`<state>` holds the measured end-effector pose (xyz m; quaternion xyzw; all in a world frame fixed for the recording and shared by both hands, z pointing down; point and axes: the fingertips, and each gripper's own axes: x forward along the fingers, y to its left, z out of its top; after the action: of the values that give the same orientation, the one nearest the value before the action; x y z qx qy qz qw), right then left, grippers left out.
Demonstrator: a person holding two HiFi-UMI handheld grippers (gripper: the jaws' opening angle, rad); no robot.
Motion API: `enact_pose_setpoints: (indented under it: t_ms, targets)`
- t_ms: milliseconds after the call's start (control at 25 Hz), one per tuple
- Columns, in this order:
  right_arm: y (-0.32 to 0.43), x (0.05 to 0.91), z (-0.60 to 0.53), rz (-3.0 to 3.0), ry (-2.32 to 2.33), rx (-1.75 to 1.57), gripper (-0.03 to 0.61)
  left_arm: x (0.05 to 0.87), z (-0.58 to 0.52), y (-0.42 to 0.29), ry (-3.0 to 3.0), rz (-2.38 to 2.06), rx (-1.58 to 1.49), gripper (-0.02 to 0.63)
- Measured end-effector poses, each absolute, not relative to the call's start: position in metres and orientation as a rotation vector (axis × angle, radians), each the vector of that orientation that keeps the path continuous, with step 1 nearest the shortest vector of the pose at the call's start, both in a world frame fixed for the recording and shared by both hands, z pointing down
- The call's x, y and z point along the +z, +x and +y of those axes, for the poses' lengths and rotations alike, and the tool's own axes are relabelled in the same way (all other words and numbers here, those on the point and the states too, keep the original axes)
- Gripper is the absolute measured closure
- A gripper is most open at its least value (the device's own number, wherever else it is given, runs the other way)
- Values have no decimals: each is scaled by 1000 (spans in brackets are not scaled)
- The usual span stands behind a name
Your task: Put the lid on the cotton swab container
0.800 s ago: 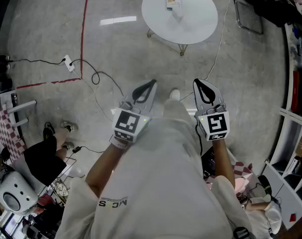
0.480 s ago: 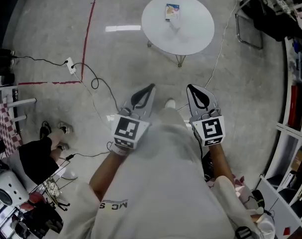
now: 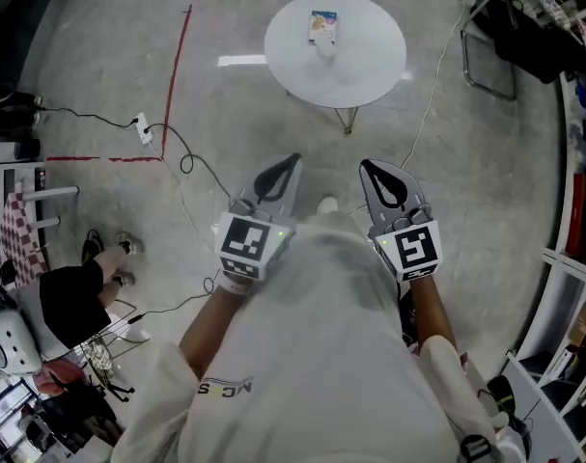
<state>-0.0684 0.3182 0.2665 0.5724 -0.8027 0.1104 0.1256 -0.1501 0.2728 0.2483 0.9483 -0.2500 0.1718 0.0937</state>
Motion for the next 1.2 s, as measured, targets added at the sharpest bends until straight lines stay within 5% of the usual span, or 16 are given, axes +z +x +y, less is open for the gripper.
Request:
enact_pose_setpoints:
  t_ms: [640,1200]
  targets:
    - [-1,273,266,-2310,1741,390,580,270,235,-76,2802,-594,648,614]
    - [29,296,76,-2229,1504,495,579,291,48,-35,2745,-500,627,614]
